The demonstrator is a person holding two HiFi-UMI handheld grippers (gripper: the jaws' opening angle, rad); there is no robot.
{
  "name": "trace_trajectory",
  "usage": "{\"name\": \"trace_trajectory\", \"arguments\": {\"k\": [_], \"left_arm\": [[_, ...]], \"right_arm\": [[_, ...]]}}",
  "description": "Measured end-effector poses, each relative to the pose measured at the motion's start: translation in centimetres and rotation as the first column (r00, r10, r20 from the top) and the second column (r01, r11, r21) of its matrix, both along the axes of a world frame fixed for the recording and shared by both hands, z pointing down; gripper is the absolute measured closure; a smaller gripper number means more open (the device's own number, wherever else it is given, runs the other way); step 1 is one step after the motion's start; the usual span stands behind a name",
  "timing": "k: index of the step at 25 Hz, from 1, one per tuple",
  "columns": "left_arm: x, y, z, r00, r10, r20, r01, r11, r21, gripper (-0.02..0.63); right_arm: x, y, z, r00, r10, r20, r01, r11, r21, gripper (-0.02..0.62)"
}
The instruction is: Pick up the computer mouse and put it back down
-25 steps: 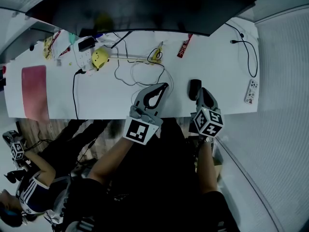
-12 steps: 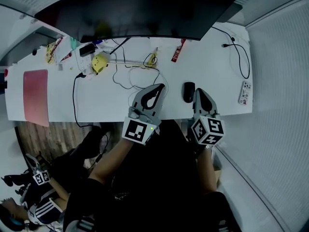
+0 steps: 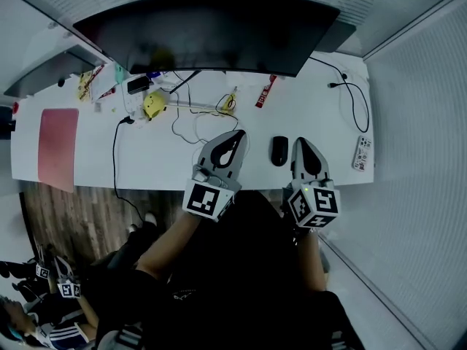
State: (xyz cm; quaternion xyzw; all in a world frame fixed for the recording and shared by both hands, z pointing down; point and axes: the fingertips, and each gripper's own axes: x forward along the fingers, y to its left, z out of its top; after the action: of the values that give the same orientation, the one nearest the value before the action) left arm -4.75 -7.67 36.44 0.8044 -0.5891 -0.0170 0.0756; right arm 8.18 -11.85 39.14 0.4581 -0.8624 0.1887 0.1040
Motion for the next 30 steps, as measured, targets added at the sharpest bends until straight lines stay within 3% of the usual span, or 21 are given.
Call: {"name": "trace_trajectory", "arguments": {"k": [17,30], "left_arm": [[0.9,0.5,-5.5,0.998,-0.055,0.021,0.054,0.996,0.075,0.6],[-1.8,2.2,-7.6,0.986,-0.167,0.019,0.164,0.981,0.099,0.6]], "right_arm": [[0.9,0.7,-8.5,0.993,-0.094,0.078,0.081,0.985,0.153,0.596],[-3.2,1.6,-11.5,0.964,-0.251,0.086,0.229,0.951,0.21,0.597]]}}
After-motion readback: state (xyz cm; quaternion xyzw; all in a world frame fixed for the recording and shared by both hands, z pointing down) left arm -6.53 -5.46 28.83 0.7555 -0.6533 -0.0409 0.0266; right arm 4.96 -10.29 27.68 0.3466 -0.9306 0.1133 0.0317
